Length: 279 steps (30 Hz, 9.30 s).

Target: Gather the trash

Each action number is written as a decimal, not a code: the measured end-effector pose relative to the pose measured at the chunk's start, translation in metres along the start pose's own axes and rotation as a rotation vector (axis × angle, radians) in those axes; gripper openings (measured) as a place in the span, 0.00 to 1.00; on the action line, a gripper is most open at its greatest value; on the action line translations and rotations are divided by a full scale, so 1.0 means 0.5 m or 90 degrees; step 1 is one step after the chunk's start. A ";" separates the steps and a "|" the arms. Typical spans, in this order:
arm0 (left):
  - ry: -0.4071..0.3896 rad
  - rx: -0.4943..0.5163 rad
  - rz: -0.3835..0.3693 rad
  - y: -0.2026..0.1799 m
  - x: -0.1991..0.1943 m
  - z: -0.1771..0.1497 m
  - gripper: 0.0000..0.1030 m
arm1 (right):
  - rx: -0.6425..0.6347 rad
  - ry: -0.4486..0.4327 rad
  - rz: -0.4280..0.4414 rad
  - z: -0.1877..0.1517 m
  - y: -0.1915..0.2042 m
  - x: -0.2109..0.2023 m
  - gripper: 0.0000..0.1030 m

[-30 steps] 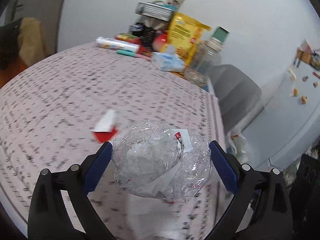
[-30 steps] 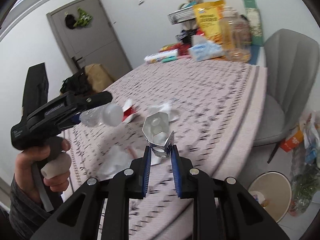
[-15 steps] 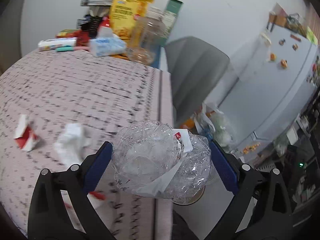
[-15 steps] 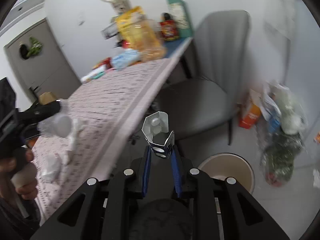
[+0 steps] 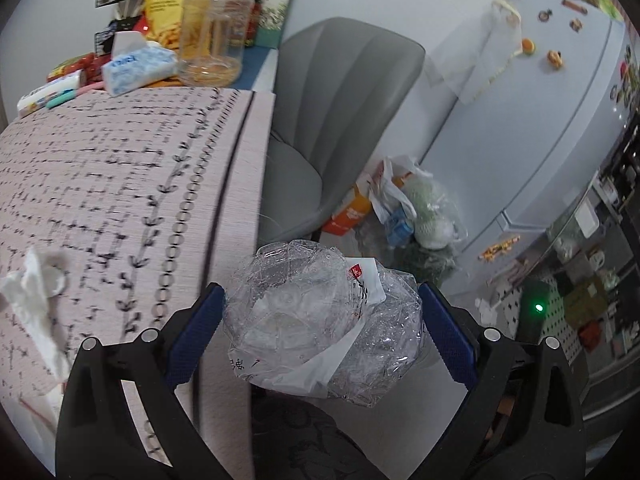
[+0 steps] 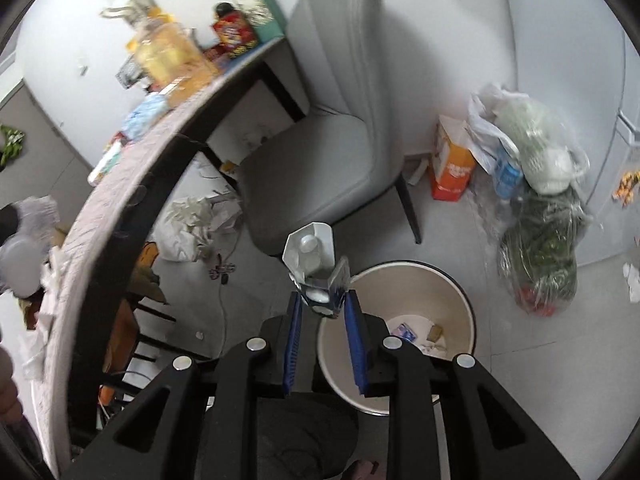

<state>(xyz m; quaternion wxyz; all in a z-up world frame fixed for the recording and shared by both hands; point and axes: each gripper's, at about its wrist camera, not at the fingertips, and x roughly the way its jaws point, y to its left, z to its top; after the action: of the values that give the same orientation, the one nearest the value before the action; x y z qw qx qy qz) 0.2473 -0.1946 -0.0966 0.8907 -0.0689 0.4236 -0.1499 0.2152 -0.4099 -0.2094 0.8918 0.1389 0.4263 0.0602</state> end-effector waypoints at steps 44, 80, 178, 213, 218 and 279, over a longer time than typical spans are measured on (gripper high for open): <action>0.113 -0.049 -0.084 -0.051 0.131 -0.033 0.94 | 0.089 -0.067 -0.008 -0.035 -0.126 -0.125 0.53; -0.143 -0.176 0.022 0.283 -0.321 -0.108 0.94 | -0.185 -0.096 0.089 -0.036 0.419 -0.233 0.92; -0.122 -0.310 0.161 0.498 -0.382 -0.309 0.16 | -0.430 0.081 0.193 -0.206 0.772 -0.070 0.62; -0.142 -0.395 0.202 0.623 -0.427 -0.359 0.16 | -0.522 0.066 0.089 -0.215 0.976 0.070 0.32; -0.144 -0.385 0.198 0.613 -0.418 -0.344 0.16 | -0.517 0.073 0.122 -0.209 0.960 0.048 0.27; 0.030 -0.009 -0.017 0.000 0.044 0.007 0.16 | -0.048 -0.022 -0.057 0.013 0.048 -0.051 0.60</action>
<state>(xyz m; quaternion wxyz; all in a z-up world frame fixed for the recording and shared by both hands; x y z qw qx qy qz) 0.2632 -0.2016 -0.1105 0.8780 -0.0772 0.4445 -0.1601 0.2044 -0.3939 -0.1796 0.9053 0.0873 0.4142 0.0340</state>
